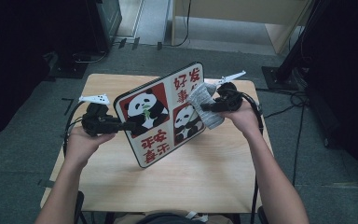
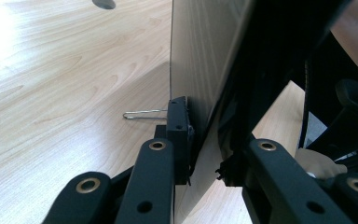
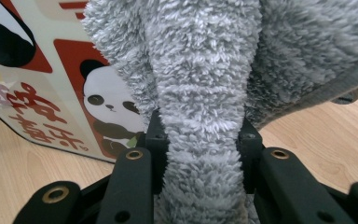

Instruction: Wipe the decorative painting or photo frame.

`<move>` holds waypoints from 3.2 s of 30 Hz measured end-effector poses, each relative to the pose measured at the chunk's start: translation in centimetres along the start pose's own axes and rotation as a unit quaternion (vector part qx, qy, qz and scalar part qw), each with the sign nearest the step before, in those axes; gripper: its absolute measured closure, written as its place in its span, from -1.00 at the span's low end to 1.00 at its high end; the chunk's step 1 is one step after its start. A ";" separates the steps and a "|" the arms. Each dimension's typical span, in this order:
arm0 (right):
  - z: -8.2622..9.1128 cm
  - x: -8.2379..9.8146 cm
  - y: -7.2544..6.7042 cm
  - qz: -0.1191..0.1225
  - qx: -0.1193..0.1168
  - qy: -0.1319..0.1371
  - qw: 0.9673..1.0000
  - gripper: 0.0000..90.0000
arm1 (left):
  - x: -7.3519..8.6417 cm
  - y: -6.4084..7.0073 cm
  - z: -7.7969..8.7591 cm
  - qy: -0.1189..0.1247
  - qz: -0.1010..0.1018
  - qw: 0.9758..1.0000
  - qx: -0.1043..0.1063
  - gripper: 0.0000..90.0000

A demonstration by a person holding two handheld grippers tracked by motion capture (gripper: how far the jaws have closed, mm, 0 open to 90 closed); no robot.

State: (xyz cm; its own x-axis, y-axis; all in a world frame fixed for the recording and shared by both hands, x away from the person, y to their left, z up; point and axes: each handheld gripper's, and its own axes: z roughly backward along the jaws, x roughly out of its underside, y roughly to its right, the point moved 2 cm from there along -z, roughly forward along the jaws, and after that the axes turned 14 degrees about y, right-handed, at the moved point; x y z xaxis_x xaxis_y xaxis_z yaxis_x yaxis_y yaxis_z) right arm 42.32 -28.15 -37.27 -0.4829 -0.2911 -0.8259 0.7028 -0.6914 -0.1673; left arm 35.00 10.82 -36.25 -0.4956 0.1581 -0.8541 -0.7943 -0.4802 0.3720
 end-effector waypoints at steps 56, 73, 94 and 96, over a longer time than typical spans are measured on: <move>-2.2 5.6 0.9 -0.032 -0.009 -0.035 0.999 0.49 | 0.0 0.1 0.0 0.000 0.000 1.000 0.001 0.74; -3.1 7.8 1.0 -0.043 -0.011 -0.049 0.998 0.49 | 0.0 0.1 0.0 0.000 0.000 1.000 0.001 0.74; -4.2 10.0 1.0 -0.053 -0.013 -0.070 0.996 0.48 | 0.0 0.1 0.0 0.001 0.000 1.000 0.001 0.74; -4.3 10.2 1.0 -0.052 -0.013 -0.072 0.996 0.48 | 0.0 0.1 0.0 0.001 0.000 1.000 0.000 0.74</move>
State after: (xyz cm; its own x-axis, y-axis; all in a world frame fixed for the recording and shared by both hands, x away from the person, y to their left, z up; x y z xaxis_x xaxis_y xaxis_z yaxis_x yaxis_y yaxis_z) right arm 40.31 -29.02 -48.17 -0.6232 -0.3119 -0.7172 0.6570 -0.7062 -0.2638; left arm 34.91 10.79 -36.26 -0.4947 0.1562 -0.8549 -0.7947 -0.4795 0.3723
